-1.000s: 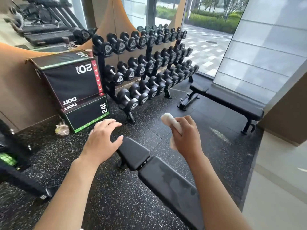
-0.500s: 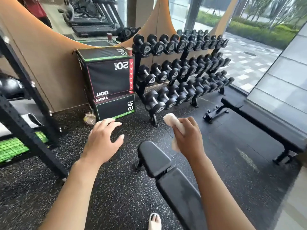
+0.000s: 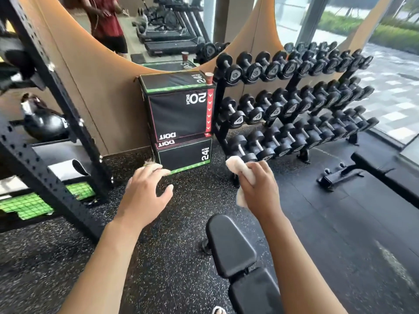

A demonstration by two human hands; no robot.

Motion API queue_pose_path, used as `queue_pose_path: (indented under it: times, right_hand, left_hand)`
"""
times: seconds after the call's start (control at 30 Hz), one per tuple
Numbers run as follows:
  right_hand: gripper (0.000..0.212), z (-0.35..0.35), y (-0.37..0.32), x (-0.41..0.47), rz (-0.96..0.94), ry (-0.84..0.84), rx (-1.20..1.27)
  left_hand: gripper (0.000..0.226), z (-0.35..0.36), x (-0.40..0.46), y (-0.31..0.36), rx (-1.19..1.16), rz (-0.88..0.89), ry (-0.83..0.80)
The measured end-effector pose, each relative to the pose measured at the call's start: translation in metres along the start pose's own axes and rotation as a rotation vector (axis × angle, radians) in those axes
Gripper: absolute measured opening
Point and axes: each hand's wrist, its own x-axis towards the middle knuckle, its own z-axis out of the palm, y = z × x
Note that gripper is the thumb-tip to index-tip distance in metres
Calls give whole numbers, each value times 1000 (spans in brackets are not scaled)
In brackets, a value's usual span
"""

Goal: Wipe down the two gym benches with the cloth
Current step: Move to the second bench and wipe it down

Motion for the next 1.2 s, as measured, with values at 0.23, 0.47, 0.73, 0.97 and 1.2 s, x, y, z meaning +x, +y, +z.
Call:
queue_pose_path:
  times: [0.23,0.47,0.73,0.97,1.2]
  right_hand:
    - [14,13,41,78,-39,-10,56]
    - [10,43,59,129,-72,-2,94]
    - [17,83,66,181,-62,-2,3]
    - [18,150,43,236,2,38,-58]
    - [23,210,3,284,38,83,-123]
  left_hand:
    - [42,20,75,22,58,-12,55]
    - [42,33,126,16,81,-19,72]
    - [42,59,206,-17,14,31,38]
    - [42,65,297,-87,-45,129,-2]
    - [42,52,380,-156,-108,196,-73]
